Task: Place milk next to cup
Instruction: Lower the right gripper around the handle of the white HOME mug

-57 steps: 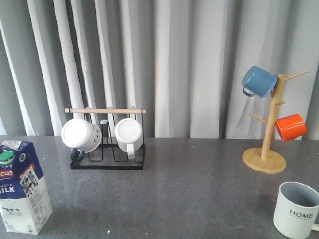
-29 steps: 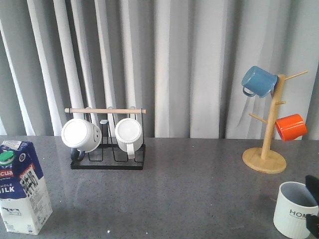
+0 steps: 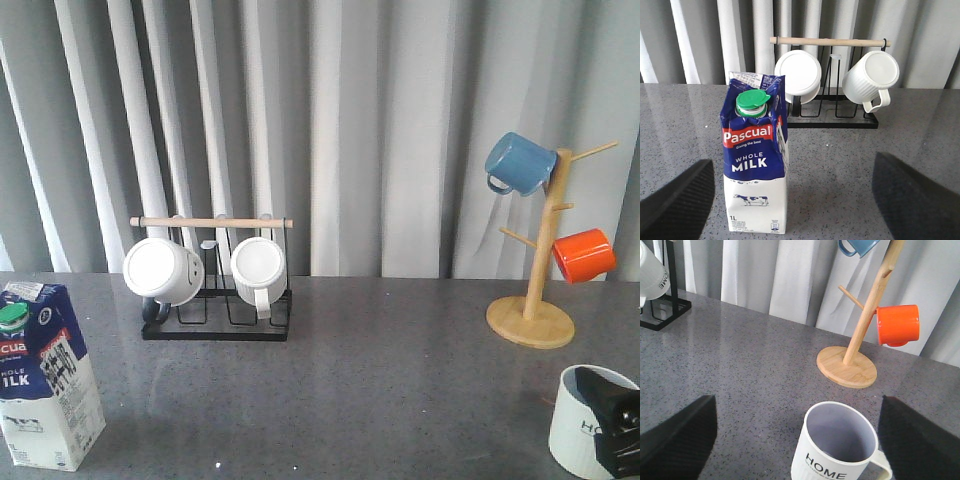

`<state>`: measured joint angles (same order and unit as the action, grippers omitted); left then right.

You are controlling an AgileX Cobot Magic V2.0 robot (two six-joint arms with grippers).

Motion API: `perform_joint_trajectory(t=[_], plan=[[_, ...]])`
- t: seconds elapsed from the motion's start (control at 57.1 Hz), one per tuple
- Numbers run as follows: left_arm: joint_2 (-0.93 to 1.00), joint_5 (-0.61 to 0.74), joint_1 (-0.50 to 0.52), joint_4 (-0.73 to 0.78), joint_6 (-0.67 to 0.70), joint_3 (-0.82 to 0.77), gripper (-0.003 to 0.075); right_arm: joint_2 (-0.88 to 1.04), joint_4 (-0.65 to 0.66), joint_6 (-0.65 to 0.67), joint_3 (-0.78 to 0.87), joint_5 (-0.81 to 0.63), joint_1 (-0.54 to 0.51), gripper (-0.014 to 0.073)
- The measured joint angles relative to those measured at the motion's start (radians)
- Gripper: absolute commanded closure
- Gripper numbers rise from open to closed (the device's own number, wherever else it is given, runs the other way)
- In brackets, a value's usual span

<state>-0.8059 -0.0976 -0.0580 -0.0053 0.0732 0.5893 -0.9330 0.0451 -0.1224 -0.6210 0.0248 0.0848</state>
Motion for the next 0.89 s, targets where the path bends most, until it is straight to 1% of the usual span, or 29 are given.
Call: perform_joint_trajectory(t=[0.105, 0.298, 0.455, 0.543, 0.578, 0.631, 0.718, 0.806, 0.893], plan=[[0.0, 0.0, 0.0, 0.0, 0.0, 0.0, 0.0154, 0.0, -0.028, 0.002, 0.0, 0.0, 0.0, 0.0029], [0.0, 0.0, 0.0, 0.0, 0.0, 0.0, 0.0185, 0.0, -0.074, 0.004, 0.0, 0.001, 0.0, 0.003], [0.0, 0.0, 0.0, 0.0, 0.0, 0.0, 0.0195, 0.0, -0.03, -0.015, 0.009, 0.031, -0.01, 0.003], [0.0, 0.0, 0.0, 0.0, 0.0, 0.0, 0.0197, 0.0, -0.003, -0.007, 0.051, 0.004, -0.068, 0.003], [0.0, 0.0, 0.0, 0.0, 0.0, 0.0, 0.0197, 0.0, -0.002, 0.005, 0.078, -0.025, -0.098, 0.003], [0.0, 0.0, 0.0, 0.0, 0.0, 0.0, 0.0197, 0.0, -0.002, 0.038, 0.131, -0.105, -0.145, 0.003], [0.0, 0.0, 0.0, 0.0, 0.0, 0.0, 0.0197, -0.004, -0.002, 0.078, 0.222, -0.27, -0.215, 0.003], [0.0, 0.0, 0.0, 0.0, 0.0, 0.0, 0.0197, -0.03, -0.003, 0.094, 0.294, -0.425, -0.259, 0.003], [0.0, 0.0, 0.0, 0.0, 0.0, 0.0, 0.0197, -0.083, 0.002, 0.096, 0.327, -0.513, -0.282, 0.003]])
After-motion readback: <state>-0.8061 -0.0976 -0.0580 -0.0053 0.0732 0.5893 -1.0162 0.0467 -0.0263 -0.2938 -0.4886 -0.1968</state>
